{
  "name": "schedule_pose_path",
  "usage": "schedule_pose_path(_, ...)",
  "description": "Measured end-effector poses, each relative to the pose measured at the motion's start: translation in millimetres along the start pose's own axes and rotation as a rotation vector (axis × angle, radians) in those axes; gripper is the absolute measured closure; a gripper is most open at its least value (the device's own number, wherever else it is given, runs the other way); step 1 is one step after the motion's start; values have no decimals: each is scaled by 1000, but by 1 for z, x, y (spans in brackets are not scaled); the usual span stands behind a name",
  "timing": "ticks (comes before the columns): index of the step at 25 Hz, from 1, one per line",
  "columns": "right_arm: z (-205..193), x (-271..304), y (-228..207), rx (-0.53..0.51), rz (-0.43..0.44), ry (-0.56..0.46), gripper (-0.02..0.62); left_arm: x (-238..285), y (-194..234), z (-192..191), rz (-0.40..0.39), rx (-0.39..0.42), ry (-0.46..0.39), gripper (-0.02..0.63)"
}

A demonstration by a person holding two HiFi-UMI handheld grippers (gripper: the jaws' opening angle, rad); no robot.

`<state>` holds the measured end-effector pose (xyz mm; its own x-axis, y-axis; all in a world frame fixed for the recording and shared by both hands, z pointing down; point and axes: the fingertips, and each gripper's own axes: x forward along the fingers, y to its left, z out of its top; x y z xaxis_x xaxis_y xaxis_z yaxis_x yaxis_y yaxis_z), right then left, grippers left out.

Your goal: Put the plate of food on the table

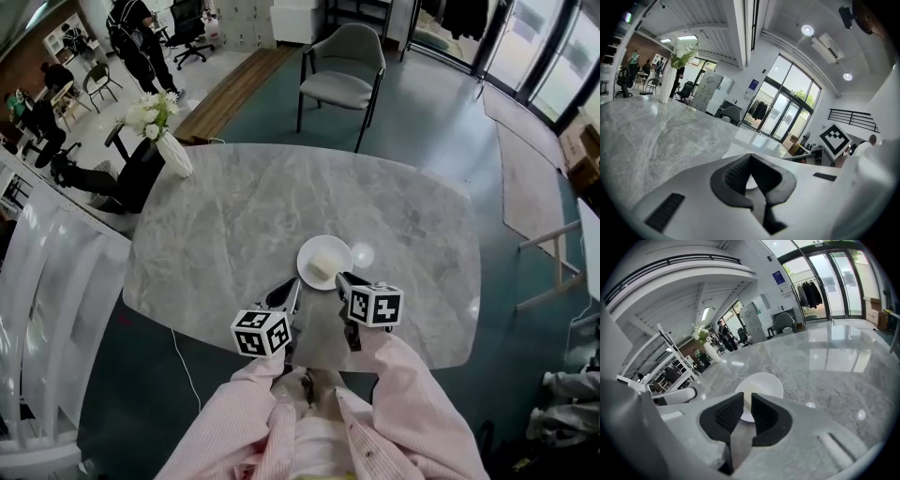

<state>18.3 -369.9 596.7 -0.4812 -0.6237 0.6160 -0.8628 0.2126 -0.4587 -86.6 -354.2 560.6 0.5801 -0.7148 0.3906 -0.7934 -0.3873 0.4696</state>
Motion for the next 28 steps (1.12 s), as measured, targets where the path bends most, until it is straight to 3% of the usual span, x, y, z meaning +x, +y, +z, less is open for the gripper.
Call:
schedule_pose_path(2,7,-11,9,-36,27,-26,585,-8,-4,6,-9,19,-14,614)
schedule_pose_path(12,46,-57,48,-52,200,-185,589,-30,-24,55,-32,132,-112,614)
schedule_pose_path(23,81,-91,77,-196,279,-349,589,-64,-34,106,-38,189,-275,614)
schedule_pose_path(28,102,-110,81,-215,272,-446,591,-80,-32,131,5,217,-354,614)
